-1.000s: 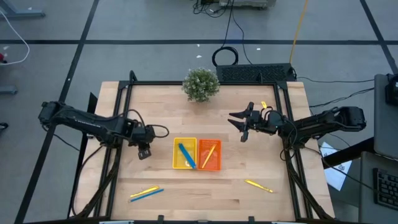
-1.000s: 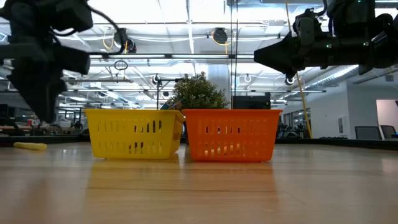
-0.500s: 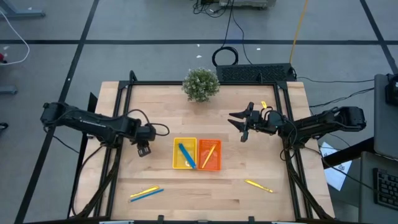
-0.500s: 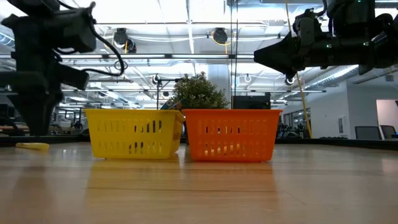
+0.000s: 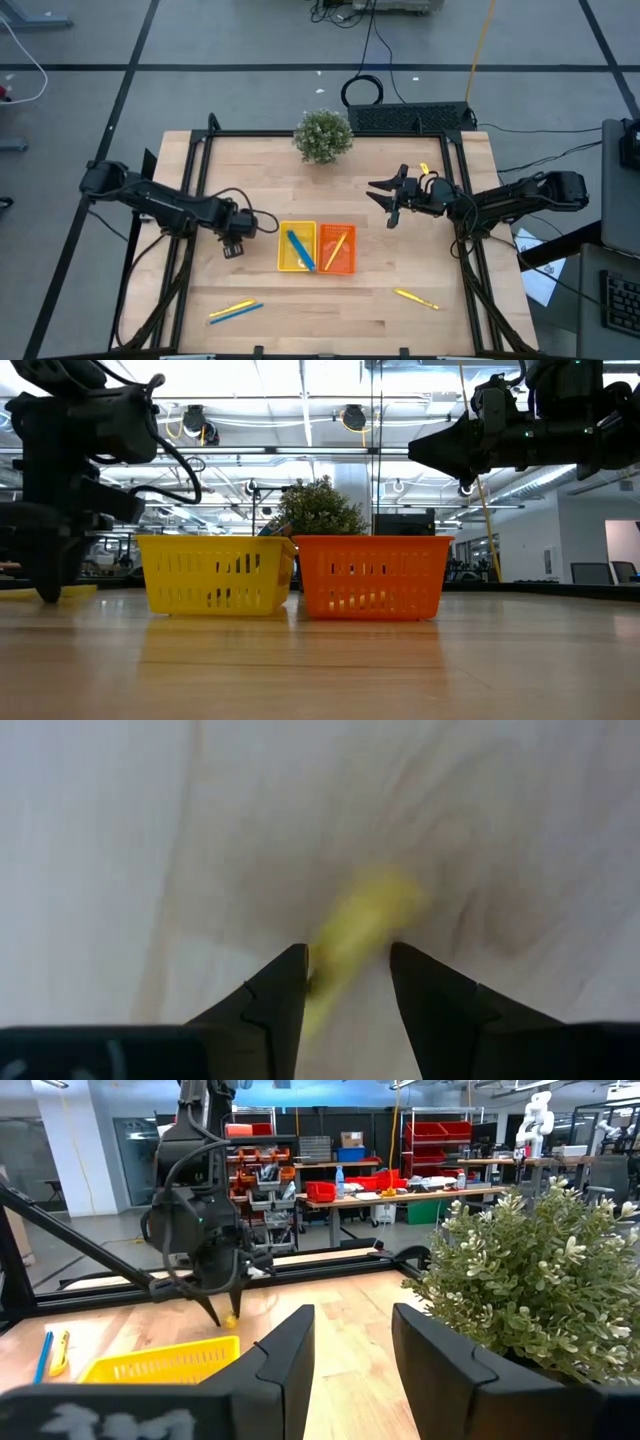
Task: Sort pens & pencils
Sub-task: Put the top yellow pen into the orange bin
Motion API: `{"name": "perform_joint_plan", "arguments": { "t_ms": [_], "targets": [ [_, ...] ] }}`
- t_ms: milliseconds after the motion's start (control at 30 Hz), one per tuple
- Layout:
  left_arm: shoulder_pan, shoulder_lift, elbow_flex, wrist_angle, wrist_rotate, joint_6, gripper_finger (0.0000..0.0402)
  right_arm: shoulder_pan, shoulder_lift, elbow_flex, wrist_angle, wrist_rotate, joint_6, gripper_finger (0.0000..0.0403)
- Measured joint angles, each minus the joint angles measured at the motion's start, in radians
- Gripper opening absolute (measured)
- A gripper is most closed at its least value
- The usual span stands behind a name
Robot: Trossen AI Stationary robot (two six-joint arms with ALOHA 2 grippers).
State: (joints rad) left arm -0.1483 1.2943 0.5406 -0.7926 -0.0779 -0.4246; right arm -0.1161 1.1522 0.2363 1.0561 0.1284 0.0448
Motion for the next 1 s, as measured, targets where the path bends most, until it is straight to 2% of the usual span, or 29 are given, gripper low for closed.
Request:
{"name": "perform_joint_plan", "arguments": {
  "t_ms": [133,233,467,500,800,1000],
  "targets": [
    [-0.035,0.001,-0.002,0.034,-0.012,0.067,0.0153,0.000,0.000,0.000,-0.001,0.000,0.000,0.0125],
    [-0.050,0.001,-0.002,0.049,-0.032,0.079,0.0137,0.000,0.000,0.000,-0.006,0.000,0.000,0.0125],
    [-0.049,0.001,-0.001,0.048,-0.033,-0.010,0.0036,0.000,0.000,0.000,-0.011,0.000,0.001,0.0125],
    [-0.049,0.001,-0.001,0.047,-0.034,-0.025,0.0032,0.000,0.000,0.000,-0.011,0.000,0.001,0.0125],
    [-0.047,-0.003,0.018,0.042,-0.052,-0.107,0.0032,0.000,0.000,0.000,-0.011,0.000,0.001,0.0125],
    [-0.047,-0.067,0.125,0.033,-0.099,-0.077,0.0032,0.000,0.000,0.000,-0.013,0.000,0.001,0.0125]
  ]
}}
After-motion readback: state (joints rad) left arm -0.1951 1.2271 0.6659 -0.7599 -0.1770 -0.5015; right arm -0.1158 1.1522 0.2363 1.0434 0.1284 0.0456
